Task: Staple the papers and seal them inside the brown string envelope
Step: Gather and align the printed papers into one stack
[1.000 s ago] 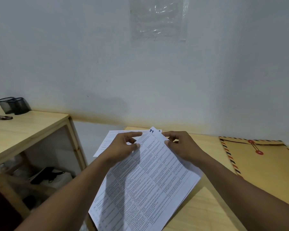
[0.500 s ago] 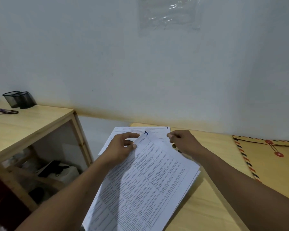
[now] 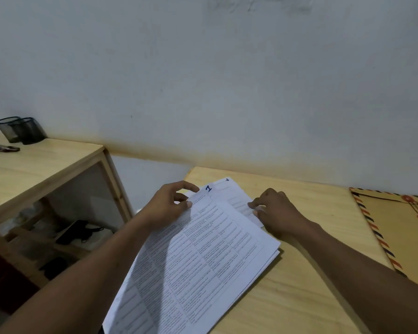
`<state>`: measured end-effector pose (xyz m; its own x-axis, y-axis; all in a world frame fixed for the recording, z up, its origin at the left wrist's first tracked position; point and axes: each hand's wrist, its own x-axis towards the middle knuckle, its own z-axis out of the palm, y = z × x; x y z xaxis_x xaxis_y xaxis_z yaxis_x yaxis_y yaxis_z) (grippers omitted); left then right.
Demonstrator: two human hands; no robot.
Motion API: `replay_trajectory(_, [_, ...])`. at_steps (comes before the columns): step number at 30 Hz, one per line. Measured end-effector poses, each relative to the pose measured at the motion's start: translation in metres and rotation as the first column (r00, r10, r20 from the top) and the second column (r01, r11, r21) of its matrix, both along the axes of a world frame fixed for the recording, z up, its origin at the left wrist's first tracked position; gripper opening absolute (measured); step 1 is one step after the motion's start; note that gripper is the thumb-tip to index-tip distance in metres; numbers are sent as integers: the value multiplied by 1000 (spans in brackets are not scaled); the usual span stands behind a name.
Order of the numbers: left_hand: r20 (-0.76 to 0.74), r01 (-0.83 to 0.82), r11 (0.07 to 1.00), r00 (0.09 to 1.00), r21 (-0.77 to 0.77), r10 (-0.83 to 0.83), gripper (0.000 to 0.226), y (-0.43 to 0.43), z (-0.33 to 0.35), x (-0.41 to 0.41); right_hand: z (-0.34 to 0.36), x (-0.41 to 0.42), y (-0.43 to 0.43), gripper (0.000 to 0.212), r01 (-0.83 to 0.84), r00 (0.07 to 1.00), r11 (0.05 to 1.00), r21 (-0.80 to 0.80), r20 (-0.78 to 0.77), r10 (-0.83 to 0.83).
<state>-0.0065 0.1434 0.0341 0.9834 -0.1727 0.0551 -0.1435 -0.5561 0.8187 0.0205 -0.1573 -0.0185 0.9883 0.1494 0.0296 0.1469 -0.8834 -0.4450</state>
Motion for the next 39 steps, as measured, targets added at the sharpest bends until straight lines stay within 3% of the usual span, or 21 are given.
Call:
replay_trajectory(5, [4, 30, 1000, 1000, -6, -30, 35, -12, -2, 3, 5, -14, -15, 15, 21, 999, 1000, -8, 46, -21])
replay_trajectory(9, [11, 50, 999, 999, -13, -49, 35, -19, -9, 4, 4, -17, -9, 16, 40, 996, 997, 71, 82, -46])
replay_trajectory(16, [34, -17, 999, 999, -46, 18, 35, -23, -21, 8, 5, -18, -12, 42, 124, 991, 965, 230, -78, -109])
replay_trajectory(23, [108, -14, 998, 994, -61, 20, 31, -43, -10, 12, 35, -32, -31, 44, 133, 961, 828, 545, -276, 28])
replay_trajectory(28, [126, -10, 999, 992, -42, 16, 32, -60, -1, 8, 44, -46, -46, 41, 103, 961, 722, 684, -256, 105])
replay_trajectory(34, [176, 1, 1000, 984, -31, 5, 32, -71, 13, -1, 59, -53, -50, 21, 53, 986, 718, 694, -150, 73])
replay_trajectory(39, [197, 31, 1000, 980, 5, -31, 32, -82, 24, -7, 70, -59, -42, 19, 26, 997, 722, 691, -69, 30])
